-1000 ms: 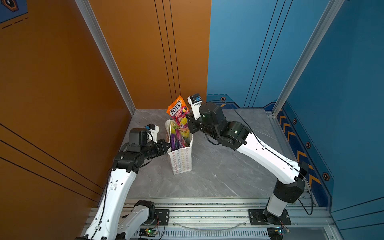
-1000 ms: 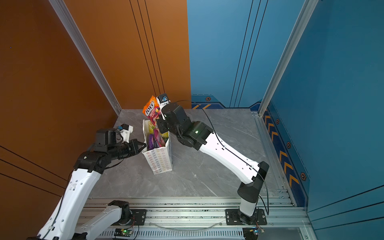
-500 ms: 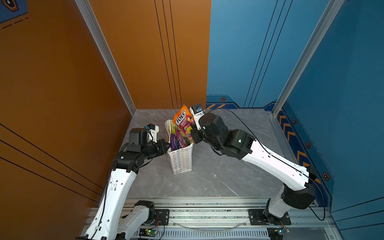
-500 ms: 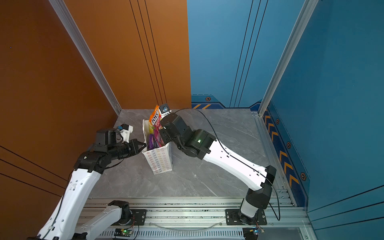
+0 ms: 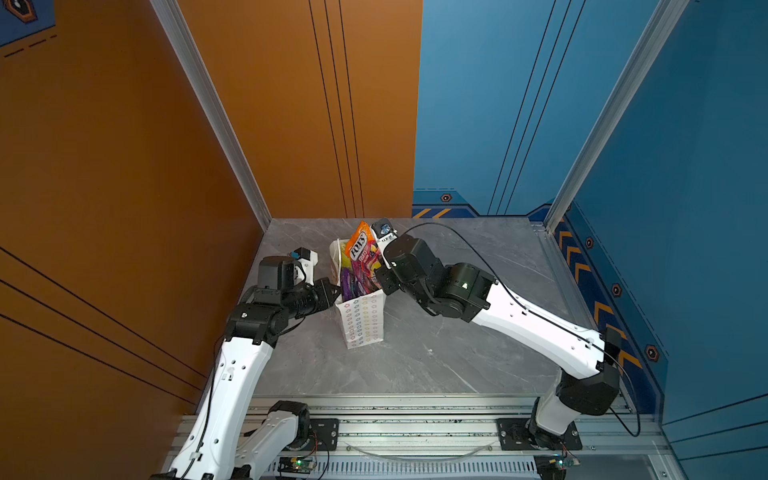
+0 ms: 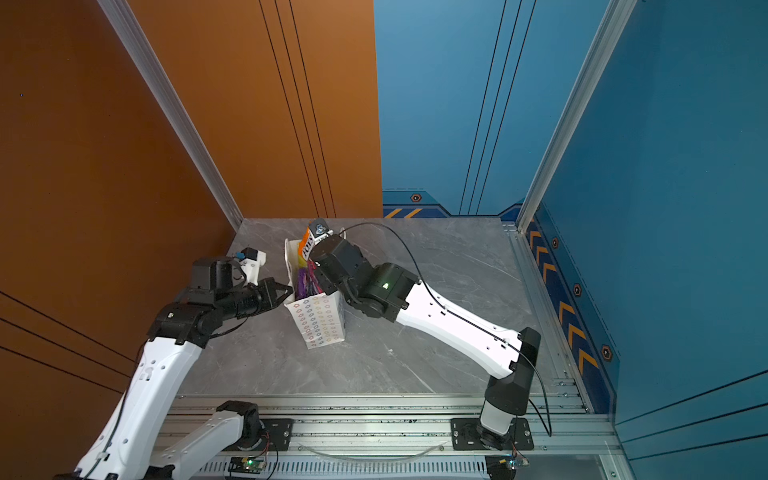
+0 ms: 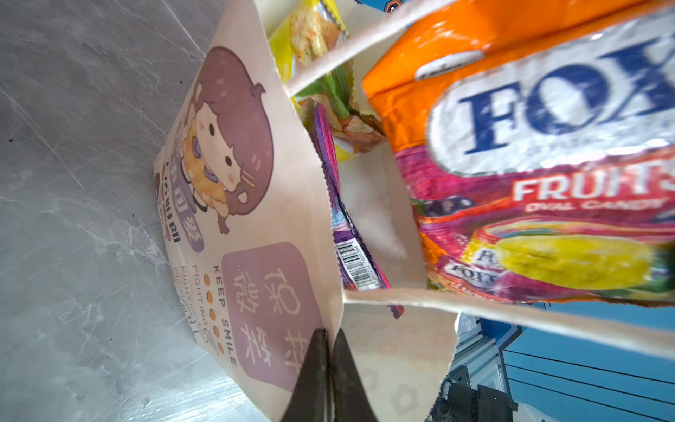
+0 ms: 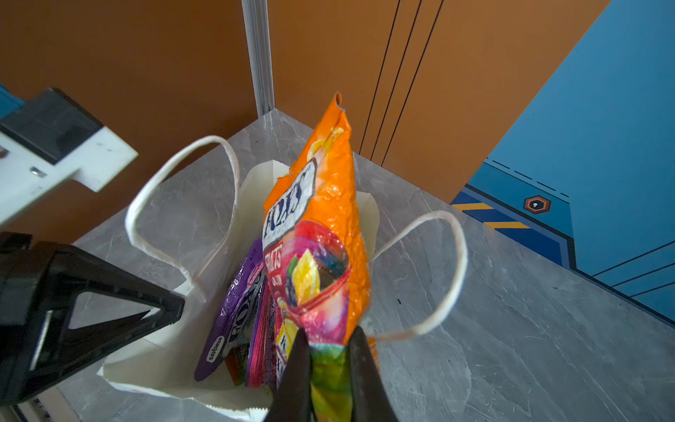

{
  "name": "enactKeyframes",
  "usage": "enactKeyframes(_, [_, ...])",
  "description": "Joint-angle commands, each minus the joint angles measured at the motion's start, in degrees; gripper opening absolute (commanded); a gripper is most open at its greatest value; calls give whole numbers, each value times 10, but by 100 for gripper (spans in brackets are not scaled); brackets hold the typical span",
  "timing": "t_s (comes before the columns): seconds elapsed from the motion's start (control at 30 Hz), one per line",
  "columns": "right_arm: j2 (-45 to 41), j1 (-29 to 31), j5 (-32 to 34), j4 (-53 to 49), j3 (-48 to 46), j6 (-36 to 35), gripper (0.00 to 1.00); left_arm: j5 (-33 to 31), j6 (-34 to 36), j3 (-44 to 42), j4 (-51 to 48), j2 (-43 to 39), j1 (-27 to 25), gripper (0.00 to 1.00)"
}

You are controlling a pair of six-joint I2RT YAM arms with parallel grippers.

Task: Place the snacks into the paper bag
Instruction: 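Lower the orange packet into the bag held by the left gripper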

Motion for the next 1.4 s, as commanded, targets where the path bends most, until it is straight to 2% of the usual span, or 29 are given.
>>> enactKeyframes(0.0, [27, 2, 1, -19, 35, -22, 0, 3, 0, -10, 7, -8, 5, 8])
enactKeyframes(0.13, [65, 2, 5, -44, 79, -35, 0, 4, 1, -12, 6, -9, 5, 8])
enactKeyframes(0.23, [81, 1, 36, -53, 92, -46, 0, 3, 1, -13, 6, -12, 7, 8])
enactKeyframes(0.9, [64, 6, 182, -61, 82, -99, 0, 9, 1, -12, 7, -13, 14, 8])
enactKeyframes(1.1, [70, 10, 178, -58, 82, -108, 0, 10, 1, -11, 7, -14, 14, 8])
enactKeyframes(1.37, [106, 36, 141, -58, 82, -114, 0, 11, 1, -11, 6, -15, 15, 8])
